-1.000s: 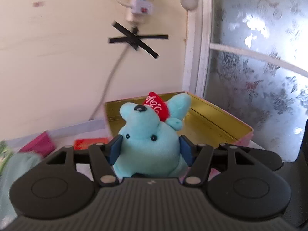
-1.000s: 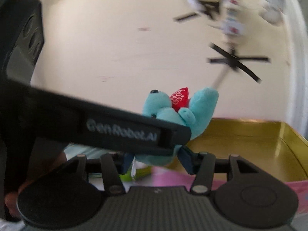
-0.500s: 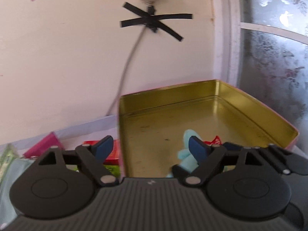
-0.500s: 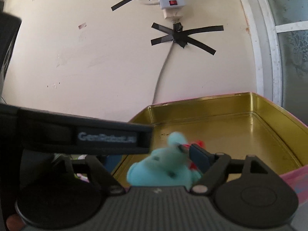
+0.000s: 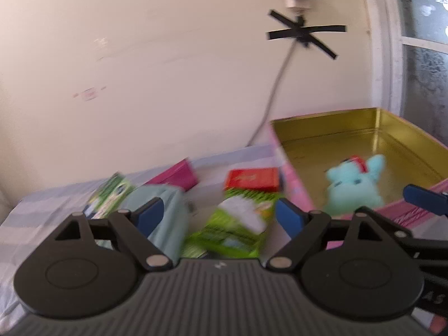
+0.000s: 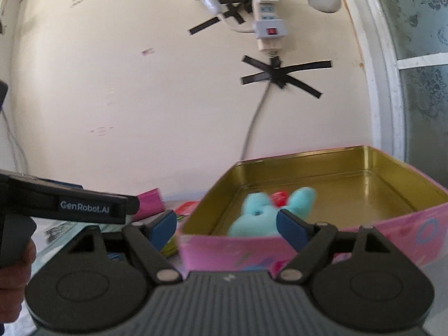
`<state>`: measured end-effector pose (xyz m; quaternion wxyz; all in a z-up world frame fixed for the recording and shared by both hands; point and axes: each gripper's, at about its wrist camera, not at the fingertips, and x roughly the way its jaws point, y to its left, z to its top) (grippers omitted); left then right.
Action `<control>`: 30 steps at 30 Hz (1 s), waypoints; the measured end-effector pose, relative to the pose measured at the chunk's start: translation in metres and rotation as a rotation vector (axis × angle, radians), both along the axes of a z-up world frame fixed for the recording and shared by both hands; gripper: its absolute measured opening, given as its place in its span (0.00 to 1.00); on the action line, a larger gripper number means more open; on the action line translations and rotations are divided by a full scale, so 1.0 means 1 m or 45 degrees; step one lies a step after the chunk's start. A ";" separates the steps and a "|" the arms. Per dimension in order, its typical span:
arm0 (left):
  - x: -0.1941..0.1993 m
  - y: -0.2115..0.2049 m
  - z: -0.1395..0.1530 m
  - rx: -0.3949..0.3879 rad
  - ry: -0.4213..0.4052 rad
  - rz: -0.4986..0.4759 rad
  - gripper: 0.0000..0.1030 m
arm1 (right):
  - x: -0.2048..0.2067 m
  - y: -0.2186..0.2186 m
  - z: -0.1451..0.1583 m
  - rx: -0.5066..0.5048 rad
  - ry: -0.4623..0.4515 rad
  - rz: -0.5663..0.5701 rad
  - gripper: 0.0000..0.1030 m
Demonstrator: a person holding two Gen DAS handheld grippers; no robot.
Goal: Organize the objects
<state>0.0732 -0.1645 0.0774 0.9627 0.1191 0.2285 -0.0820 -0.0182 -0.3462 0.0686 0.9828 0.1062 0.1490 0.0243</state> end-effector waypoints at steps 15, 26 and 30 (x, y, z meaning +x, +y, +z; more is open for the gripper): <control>-0.019 0.148 -0.039 -0.228 0.120 0.291 0.86 | 0.021 0.079 -0.033 0.222 0.360 0.354 0.52; -0.006 0.183 -0.062 -0.382 0.205 0.286 0.86 | 0.107 0.109 0.007 0.172 0.348 0.328 0.51; -0.007 0.189 -0.065 -0.405 0.209 0.288 0.87 | 0.160 0.114 0.010 0.173 0.441 0.300 0.55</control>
